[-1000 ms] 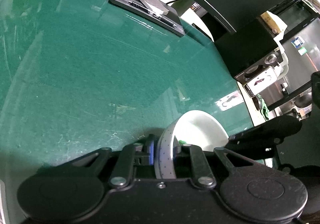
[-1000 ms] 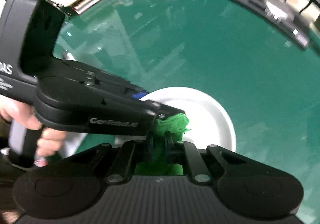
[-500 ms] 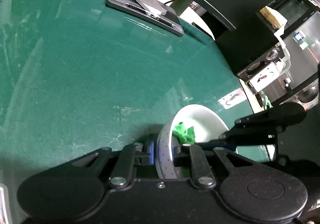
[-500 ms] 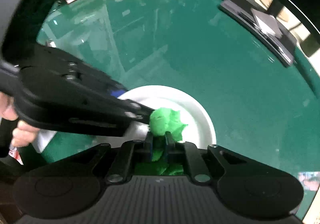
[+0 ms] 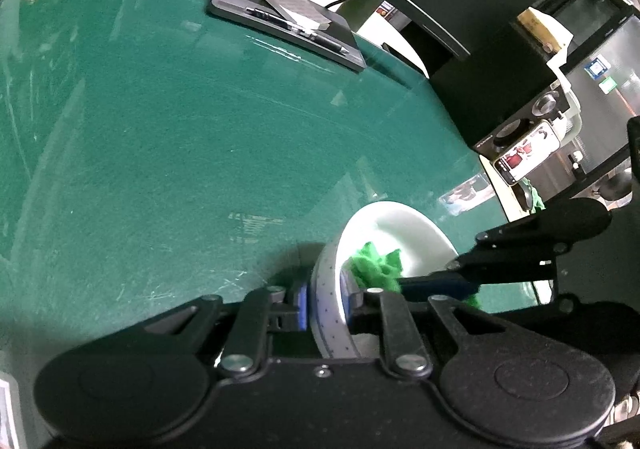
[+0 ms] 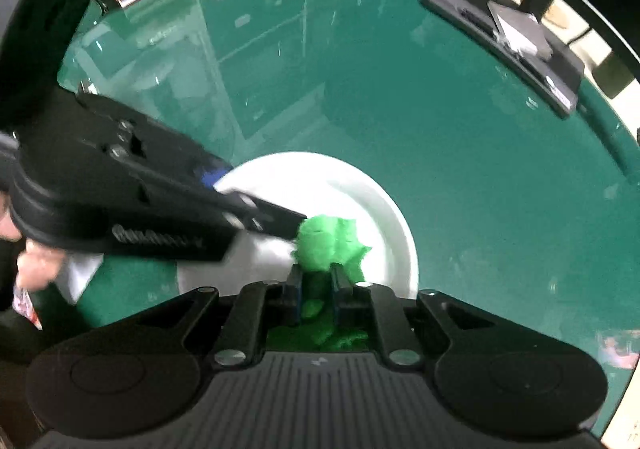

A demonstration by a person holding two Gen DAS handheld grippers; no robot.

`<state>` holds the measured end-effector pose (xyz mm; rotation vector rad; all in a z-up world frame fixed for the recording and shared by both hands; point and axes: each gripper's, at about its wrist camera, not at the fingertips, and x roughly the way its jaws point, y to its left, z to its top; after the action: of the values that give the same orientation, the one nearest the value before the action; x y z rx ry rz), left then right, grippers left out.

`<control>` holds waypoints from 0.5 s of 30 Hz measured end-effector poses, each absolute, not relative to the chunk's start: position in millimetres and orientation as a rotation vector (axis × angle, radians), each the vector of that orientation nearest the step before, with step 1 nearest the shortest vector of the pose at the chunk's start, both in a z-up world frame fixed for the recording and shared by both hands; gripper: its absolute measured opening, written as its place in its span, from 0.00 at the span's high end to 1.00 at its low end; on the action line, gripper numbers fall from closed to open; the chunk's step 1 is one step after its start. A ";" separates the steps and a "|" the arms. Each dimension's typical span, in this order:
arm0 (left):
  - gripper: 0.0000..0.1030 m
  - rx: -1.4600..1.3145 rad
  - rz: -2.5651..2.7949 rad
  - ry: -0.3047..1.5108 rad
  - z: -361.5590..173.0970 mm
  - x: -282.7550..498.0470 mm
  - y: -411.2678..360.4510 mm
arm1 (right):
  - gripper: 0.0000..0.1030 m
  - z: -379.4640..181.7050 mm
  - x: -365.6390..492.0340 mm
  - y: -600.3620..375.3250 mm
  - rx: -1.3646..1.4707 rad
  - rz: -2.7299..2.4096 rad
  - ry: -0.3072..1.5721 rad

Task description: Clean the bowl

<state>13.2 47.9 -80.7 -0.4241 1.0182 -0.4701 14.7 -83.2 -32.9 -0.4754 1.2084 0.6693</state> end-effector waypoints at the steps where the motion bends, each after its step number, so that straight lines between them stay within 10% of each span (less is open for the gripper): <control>1: 0.83 -0.424 -0.468 1.018 -80.7 13.3 48.1 | 0.84 -33.3 11.6 -79.7 -0.474 0.689 1.208; 15: 0.83 -0.418 -0.473 1.015 -80.9 13.5 46.6 | 0.83 -36.5 10.4 -79.8 -0.528 0.651 1.163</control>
<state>13.5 46.6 -80.9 -0.4179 1.0148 -0.4728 10.4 -79.8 -36.5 -0.5276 1.1627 0.6511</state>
